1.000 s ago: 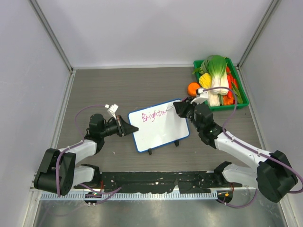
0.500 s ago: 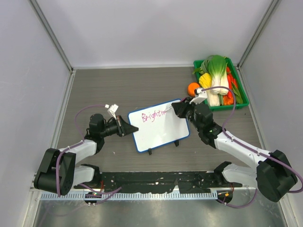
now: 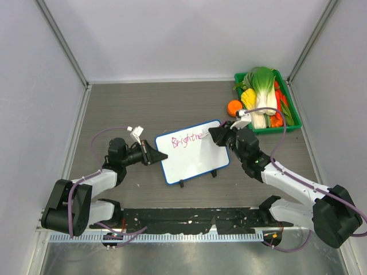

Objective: Write a sentence on the whiteboard
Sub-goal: Write with the whiteboard marker on the whiteboard.

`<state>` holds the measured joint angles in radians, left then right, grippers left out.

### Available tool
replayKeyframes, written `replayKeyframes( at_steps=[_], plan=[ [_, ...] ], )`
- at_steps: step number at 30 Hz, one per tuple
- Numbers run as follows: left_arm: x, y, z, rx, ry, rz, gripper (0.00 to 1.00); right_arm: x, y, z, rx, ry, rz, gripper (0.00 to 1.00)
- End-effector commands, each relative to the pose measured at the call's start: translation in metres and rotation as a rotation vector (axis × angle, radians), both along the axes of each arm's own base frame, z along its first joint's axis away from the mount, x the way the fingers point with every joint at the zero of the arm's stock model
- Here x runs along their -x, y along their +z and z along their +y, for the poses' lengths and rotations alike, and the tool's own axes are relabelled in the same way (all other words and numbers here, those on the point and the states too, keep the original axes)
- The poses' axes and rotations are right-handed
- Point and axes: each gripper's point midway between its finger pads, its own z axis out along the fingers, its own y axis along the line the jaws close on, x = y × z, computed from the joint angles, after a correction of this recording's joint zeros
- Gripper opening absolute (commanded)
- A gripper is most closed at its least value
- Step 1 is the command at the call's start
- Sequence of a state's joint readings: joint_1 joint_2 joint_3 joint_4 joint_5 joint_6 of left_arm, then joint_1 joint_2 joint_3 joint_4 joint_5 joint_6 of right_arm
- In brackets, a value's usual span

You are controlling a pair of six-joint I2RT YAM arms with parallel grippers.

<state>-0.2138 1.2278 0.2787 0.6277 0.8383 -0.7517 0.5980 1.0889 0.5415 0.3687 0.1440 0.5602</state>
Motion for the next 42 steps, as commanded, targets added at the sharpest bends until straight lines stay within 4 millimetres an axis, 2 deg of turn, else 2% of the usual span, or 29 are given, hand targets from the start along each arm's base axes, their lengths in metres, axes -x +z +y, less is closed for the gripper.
replayKeyframes(
  at_steps=[1,13,20,24,27,31,42],
  plan=[
    [-0.009,-0.021,0.009,-0.084,0.059,0.006,0.00,0.001,-0.002,-0.008,0.014,-0.027,0.002,0.01],
    [-0.008,-0.022,0.009,-0.084,0.056,0.007,0.00,-0.008,0.012,-0.017,0.016,-0.088,-0.034,0.01],
    [-0.008,-0.022,0.009,-0.084,0.056,0.007,0.00,-0.010,0.025,-0.013,-0.001,-0.081,-0.055,0.01],
    [-0.008,-0.021,0.009,-0.084,0.058,0.006,0.00,-0.006,0.044,-0.009,-0.049,-0.055,-0.082,0.01],
    [-0.009,-0.021,0.009,-0.084,0.058,0.006,0.00,-0.001,0.062,-0.013,-0.067,-0.056,-0.121,0.01],
    [-0.008,-0.020,0.009,-0.081,0.055,0.001,0.00,0.004,0.075,-0.018,-0.070,-0.058,-0.143,0.01],
    [-0.009,-0.021,0.008,-0.084,0.053,0.006,0.00,0.012,0.066,-0.029,-0.015,-0.069,-0.118,0.01]
  ],
)
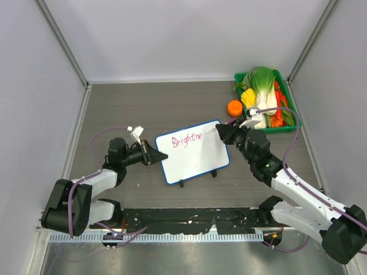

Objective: Write a sentence on the whiteboard
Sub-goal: Write with the whiteboard marker on the whiteboard.

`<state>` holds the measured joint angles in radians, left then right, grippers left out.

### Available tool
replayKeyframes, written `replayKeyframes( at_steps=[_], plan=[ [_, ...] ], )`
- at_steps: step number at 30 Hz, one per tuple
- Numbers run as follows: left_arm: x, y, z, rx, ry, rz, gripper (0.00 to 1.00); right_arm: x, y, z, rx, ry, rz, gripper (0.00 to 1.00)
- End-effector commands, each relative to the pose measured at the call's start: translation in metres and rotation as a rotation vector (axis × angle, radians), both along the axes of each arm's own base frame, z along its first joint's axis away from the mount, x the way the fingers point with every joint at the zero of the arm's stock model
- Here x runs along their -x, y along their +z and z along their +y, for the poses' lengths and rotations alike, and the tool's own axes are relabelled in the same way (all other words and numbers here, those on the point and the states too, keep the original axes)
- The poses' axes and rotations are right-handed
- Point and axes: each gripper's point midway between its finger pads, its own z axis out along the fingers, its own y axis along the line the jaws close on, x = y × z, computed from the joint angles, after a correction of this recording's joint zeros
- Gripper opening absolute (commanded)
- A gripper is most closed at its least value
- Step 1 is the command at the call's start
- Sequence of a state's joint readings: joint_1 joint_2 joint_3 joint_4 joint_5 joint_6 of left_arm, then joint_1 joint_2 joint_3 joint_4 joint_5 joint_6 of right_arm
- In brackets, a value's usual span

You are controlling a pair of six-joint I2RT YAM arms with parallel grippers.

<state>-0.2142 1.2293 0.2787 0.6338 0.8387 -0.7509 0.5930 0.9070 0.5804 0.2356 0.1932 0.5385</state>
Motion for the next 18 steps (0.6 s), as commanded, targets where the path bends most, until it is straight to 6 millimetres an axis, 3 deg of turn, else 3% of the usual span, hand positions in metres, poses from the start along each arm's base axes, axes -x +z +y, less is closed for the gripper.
replayKeyframes(
  at_steps=[1,18],
  plan=[
    [-0.0085,-0.0222,0.0085,-0.082,0.052,0.014,0.00,-0.0014,0.0161,-0.0064,0.010,-0.019,-0.032,0.01],
    [-0.0063,-0.0194,0.0094,-0.084,0.057,0.001,0.00,0.0015,0.0116,-0.0084,0.000,-0.018,-0.025,0.01]
  ],
)
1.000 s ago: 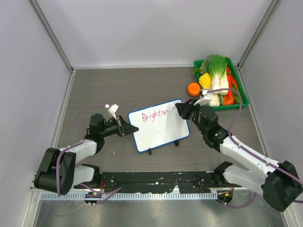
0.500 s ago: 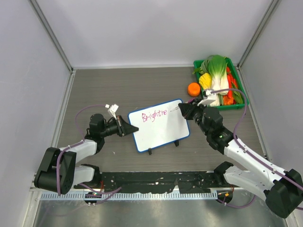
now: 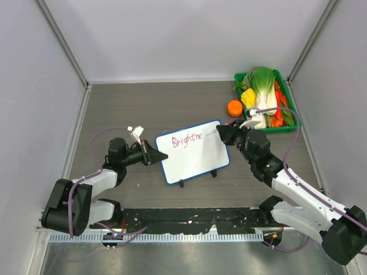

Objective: Write a sentence on the whiteboard
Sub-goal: Write with the whiteboard marker on the whiteboard.

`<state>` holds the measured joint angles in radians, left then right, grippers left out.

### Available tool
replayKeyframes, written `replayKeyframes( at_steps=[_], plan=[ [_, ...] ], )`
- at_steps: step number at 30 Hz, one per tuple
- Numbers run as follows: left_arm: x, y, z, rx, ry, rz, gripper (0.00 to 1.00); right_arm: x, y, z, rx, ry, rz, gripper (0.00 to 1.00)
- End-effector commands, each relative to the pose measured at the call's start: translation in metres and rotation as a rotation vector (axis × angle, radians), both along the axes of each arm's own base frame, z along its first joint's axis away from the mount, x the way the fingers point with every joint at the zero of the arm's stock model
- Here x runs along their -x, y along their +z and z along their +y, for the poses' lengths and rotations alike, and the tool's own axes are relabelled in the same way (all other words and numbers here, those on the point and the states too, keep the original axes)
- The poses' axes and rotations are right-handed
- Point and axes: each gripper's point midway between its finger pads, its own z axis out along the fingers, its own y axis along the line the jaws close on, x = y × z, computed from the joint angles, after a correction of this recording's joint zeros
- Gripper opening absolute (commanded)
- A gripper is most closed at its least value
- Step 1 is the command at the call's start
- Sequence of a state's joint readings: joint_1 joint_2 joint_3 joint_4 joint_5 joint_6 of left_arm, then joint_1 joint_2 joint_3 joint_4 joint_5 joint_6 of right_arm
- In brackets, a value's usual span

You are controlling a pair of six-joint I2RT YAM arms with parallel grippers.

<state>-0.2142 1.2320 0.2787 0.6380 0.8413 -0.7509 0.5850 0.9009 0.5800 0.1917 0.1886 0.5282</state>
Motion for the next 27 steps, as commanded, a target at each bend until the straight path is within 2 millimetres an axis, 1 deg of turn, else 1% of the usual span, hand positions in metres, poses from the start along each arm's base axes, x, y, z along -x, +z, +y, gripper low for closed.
replayKeyframes(
  at_steps=[1,11,14,18,23,27],
  plan=[
    [-0.007,-0.020,0.010,-0.087,0.064,0.002,0.00,0.000,0.022,-0.005,-0.037,-0.019,-0.057,0.01],
    [-0.007,-0.021,0.009,-0.078,0.055,0.012,0.00,-0.006,0.028,-0.004,-0.018,-0.021,-0.074,0.01],
    [-0.004,-0.021,0.010,-0.075,0.059,0.008,0.00,-0.008,0.030,-0.007,-0.017,-0.035,-0.080,0.01],
    [-0.006,-0.021,0.009,-0.076,0.057,0.010,0.00,-0.011,0.035,-0.008,-0.008,-0.045,-0.090,0.01],
    [-0.005,-0.021,0.008,-0.073,0.048,0.013,0.00,-0.014,0.031,-0.004,-0.009,-0.031,-0.081,0.01],
    [-0.005,-0.019,0.009,-0.078,0.057,0.004,0.00,-0.014,0.027,-0.004,-0.013,-0.035,-0.076,0.01]
  ],
)
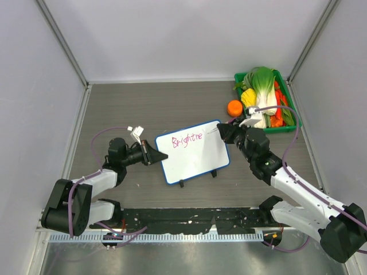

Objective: Write a sentence on the whiteboard
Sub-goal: Write with the whiteboard marker on the whiteboard.

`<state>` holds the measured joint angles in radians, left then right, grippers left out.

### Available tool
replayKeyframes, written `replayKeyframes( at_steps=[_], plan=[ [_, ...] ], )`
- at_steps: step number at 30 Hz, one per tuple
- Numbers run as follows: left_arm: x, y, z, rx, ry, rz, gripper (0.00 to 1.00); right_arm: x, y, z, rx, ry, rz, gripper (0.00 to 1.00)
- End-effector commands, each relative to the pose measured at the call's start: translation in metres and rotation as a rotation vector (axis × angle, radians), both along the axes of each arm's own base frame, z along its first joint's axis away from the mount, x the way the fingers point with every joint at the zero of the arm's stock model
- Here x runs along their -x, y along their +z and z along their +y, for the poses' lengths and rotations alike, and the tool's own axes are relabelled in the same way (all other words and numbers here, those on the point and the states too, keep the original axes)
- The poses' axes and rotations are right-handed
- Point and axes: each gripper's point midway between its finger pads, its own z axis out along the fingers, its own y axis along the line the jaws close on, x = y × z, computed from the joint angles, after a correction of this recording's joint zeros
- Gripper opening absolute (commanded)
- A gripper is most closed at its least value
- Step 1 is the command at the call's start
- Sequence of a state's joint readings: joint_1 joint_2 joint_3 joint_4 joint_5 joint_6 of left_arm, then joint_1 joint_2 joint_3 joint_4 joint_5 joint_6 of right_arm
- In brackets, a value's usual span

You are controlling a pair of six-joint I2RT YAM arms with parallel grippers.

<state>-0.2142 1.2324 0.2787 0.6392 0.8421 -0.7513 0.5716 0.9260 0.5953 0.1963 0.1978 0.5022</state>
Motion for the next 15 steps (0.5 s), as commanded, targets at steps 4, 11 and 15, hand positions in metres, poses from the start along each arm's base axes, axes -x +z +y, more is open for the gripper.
replayKeyframes(
  at_steps=[4,11,15],
  plan=[
    [-0.0063,-0.0202,0.0097,-0.080,0.061,0.008,0.00,-0.0084,0.0217,0.0025,-0.032,-0.005,-0.056,0.01],
    [-0.0055,-0.0194,0.0099,-0.084,0.061,0.001,0.00,-0.0071,0.0198,0.0008,-0.028,-0.006,-0.059,0.01],
    [-0.0066,-0.0202,0.0107,-0.086,0.066,0.002,0.00,-0.0081,0.0187,0.0021,-0.030,-0.004,-0.059,0.01]
  ],
)
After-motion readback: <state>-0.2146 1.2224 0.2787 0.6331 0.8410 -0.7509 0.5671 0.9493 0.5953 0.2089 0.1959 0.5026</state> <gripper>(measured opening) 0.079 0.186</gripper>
